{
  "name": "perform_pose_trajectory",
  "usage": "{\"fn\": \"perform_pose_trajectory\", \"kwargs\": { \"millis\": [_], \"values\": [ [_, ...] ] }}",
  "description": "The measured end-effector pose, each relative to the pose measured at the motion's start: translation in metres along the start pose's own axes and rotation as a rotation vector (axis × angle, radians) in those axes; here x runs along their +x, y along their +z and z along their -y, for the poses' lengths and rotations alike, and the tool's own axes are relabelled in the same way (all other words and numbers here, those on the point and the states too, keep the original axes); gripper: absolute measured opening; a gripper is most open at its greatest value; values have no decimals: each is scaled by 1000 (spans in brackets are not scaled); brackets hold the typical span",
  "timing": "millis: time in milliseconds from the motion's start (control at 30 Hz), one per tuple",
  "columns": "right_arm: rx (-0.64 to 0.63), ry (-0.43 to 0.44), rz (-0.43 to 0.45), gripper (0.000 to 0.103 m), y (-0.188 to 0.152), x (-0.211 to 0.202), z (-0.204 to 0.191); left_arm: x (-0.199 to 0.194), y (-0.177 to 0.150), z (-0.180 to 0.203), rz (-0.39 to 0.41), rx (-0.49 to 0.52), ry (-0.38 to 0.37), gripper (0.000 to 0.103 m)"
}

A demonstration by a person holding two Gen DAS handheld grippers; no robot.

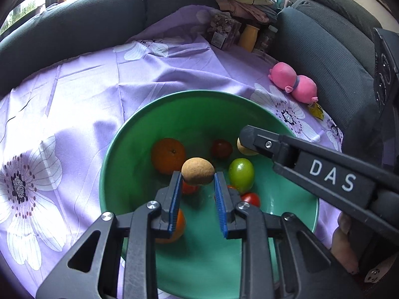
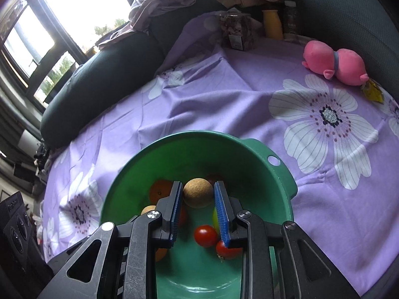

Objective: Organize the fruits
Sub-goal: 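Lower the tan ball into the bowl and open the right gripper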

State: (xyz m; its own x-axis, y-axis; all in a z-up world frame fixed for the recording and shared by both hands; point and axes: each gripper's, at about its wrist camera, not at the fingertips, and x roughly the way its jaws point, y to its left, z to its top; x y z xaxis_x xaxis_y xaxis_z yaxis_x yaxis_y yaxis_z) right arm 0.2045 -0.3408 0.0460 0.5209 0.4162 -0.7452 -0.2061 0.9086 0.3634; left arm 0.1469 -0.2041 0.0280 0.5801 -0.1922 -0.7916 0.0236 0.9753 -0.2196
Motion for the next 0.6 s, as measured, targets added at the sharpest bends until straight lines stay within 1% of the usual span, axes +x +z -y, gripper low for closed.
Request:
{"fn": "perform_pose_trajectory", "kwargs": {
  "millis": [267,600],
  "values": [
    [-19,-30,-12,28,-1,6,-1,9,-2,0,-23,4,8,26],
    [-26,-54,-31,28,-2,13,-1,15,-2,1,-32,0,4,26]
  ]
}}
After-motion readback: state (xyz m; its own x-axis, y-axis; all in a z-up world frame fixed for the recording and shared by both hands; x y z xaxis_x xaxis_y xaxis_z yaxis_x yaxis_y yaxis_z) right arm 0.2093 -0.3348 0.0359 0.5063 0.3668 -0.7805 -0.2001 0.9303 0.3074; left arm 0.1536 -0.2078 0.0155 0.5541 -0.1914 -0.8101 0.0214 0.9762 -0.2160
